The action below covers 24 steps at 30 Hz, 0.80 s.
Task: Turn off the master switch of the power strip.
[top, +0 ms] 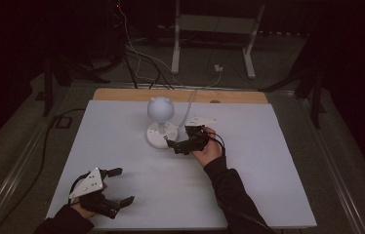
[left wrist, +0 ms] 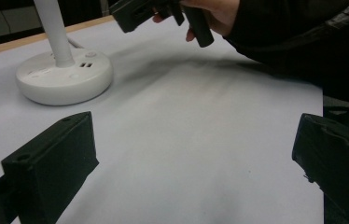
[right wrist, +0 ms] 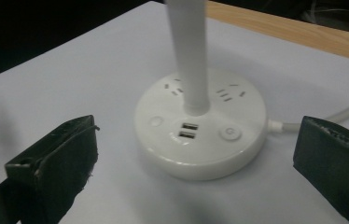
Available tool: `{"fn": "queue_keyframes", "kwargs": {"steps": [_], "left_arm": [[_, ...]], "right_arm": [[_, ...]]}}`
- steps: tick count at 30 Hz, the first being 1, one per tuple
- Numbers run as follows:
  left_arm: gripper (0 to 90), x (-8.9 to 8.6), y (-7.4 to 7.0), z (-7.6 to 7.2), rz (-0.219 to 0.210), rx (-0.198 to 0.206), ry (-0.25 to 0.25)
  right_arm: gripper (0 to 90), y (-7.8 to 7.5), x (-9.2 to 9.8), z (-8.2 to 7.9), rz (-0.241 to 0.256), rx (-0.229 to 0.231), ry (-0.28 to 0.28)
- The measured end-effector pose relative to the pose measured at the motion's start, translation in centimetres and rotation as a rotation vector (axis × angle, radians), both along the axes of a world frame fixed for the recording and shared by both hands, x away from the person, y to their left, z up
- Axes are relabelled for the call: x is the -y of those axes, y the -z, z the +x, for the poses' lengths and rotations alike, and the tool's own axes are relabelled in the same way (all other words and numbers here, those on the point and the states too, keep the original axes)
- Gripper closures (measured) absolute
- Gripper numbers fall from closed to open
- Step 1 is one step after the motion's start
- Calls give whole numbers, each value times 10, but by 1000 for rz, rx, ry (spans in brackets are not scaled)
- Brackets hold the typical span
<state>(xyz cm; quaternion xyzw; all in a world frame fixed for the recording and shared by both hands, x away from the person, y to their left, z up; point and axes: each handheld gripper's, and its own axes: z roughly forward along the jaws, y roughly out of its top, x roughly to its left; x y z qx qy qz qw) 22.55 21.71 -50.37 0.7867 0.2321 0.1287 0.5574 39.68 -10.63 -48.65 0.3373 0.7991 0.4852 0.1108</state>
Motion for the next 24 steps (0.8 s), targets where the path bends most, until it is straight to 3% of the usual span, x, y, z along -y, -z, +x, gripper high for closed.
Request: {"fn": "queue_keyframes", "kwargs": {"steps": [10,16,20,24], "left_arm": [[4,-3,1,0,0,-6,-12],[4,-7,1,-4,-6,-5,-27],[4,-6,0,-6,-1,2,-22],[3,-5,0,-4,-3,-1,-16]], "right_arm": [[0,-10,10,-8,45,56,-29],[0,-12,13,-12,47,59,-56],[0,-14,16,-18,81,43,-84],[0,-16,18,-23,73,47,-100]]}}
